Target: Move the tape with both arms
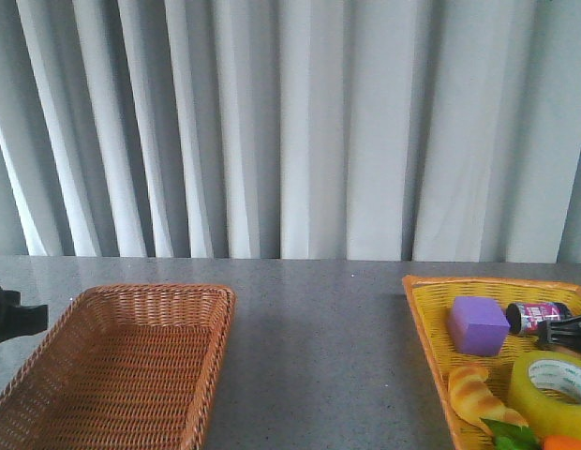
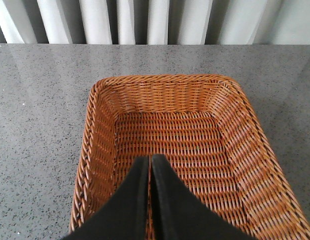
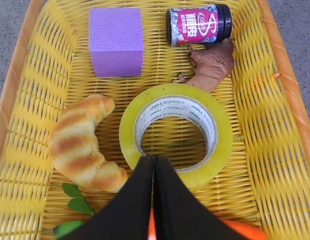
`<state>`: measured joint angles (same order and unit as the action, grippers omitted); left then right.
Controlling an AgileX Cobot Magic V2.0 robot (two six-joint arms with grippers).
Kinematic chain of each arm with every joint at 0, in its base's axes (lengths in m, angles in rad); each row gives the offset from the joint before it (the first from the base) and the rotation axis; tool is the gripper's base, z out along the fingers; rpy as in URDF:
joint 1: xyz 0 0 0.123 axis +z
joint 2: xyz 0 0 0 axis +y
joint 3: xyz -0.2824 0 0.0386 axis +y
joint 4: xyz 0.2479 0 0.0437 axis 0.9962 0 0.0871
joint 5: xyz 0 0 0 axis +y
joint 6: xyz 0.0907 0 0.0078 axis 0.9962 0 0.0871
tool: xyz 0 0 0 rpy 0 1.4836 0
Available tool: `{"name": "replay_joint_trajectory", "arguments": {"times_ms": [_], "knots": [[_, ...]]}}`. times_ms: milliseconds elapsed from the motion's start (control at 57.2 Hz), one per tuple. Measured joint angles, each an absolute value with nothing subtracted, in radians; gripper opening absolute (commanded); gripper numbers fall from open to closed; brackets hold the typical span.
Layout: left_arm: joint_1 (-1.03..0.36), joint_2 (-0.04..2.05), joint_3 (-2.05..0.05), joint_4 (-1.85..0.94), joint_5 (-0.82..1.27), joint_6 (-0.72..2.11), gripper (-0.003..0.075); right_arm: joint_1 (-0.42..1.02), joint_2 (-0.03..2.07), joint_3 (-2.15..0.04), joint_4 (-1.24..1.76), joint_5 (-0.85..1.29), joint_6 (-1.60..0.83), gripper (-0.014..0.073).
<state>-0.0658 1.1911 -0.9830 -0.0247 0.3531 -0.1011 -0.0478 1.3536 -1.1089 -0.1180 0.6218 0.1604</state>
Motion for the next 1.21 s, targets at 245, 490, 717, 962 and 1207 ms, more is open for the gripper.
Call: {"name": "replay_joint_trajectory", "arguments": {"times_ms": [245, 490, 717, 962, 1207], "knots": [[-0.066, 1.191, -0.983, -0.025, 0.363, -0.068, -0.0002, -0.048, 1.327, -1.114, -0.12, 0.638, 0.156, -0.0001], [-0.066, 1.191, -1.01, -0.025, 0.381, -0.026, 0.0057, -0.048, 1.324, -1.175, -0.118, 0.703, 0.143, 0.0099], [-0.066, 1.198, -1.136, -0.025, 0.443, 0.016, 0.0209, -0.048, 1.323, -1.297, -0.117, 0.793, 0.083, 0.0348], [-0.066, 1.228, -1.231, -0.047, 0.489, 0.019, 0.0509, -0.048, 1.322, -1.335, -0.117, 0.822, 0.068, 0.0675], [-0.066, 1.288, -1.232, -0.088, 0.539, 0.019, 0.0595, -0.048, 1.352, -1.335, -0.121, 0.804, 0.093, 0.0677]]}}
